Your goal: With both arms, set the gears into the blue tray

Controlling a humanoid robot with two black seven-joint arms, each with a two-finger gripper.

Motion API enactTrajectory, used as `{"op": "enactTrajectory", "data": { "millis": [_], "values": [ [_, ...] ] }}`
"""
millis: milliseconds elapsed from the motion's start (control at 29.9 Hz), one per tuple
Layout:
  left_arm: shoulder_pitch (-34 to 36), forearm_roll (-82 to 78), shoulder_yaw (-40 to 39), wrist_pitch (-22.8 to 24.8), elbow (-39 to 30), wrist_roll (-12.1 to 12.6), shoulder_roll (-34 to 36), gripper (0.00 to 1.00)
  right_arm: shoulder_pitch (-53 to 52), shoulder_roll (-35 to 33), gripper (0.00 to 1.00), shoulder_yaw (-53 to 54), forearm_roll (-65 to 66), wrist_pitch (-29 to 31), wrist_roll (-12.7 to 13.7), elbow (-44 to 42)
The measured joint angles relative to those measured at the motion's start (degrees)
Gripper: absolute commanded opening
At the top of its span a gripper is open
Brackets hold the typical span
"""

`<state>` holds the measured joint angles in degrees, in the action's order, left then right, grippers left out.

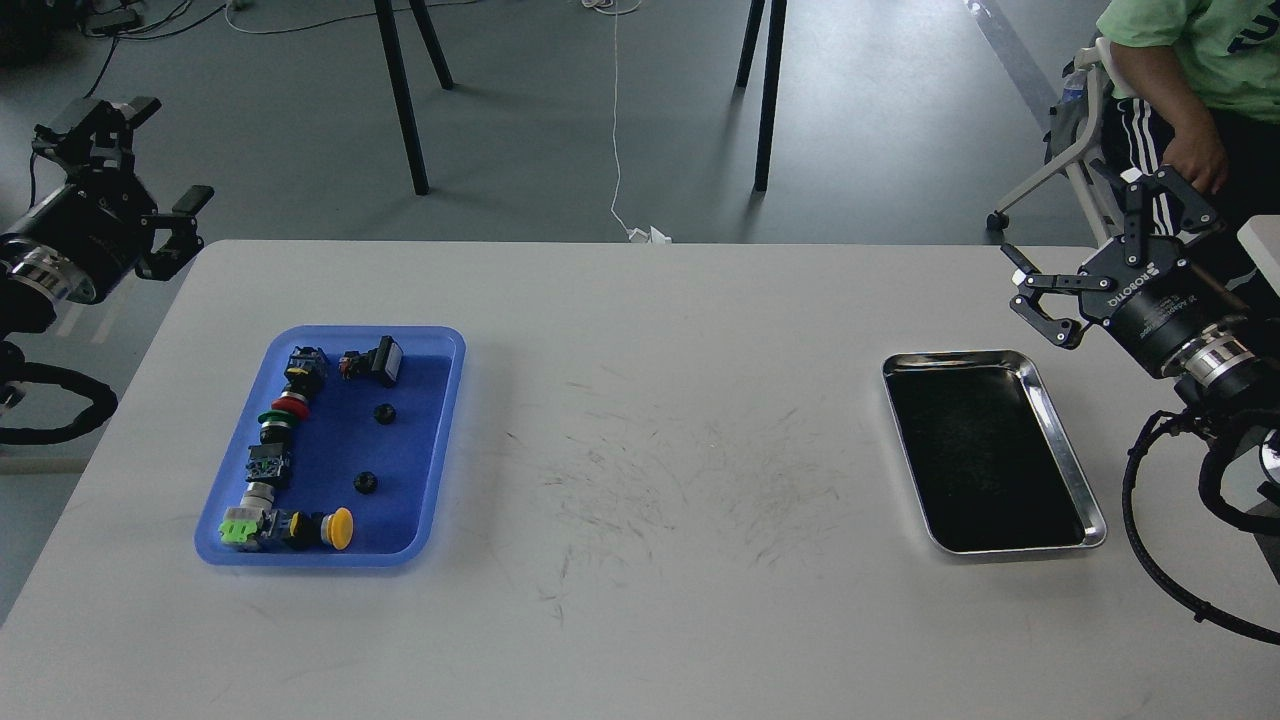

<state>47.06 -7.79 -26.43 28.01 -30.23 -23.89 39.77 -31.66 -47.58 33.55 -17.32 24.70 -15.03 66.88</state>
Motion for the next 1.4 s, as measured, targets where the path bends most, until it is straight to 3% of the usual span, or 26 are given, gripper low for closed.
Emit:
{"op": "enactTrajectory", "data": {
  "millis": [100,201,635,970,1404],
  "values": [
    [0.38,-0.27,0.07,0.01,1.71,-3.17,0.2,0.98,0.28,0.02,0.98,-0.06,0.01,0.0,0.0,0.07],
    [0.42,1.3,-0.58,-0.02,4.92,-3.99,-1.06,0.98,0.89,0.03,0.98,-0.1,0.01,0.0,-0.03,0.12],
    [-1.18,10.94,-3.57,-0.01,7.12,-4.11,-3.89,0.98,2.34,0.31,0.98,-0.16,0.01,-0.07,-0.12,0.44],
    [-1.95,10.43,-3.63,-0.02,10.63,-4.11,-1.63,0.98,2.56,0.56,0.98,-0.08,0.01,-0.08,-0.18,0.17],
    [0.45,2.38,10.82,0.01,10.55,-4.11,-1.19,0.98,2.69,0.87,0.98,-0.08,0.09,-0.08,-0.18,0.0]
  ]
}}
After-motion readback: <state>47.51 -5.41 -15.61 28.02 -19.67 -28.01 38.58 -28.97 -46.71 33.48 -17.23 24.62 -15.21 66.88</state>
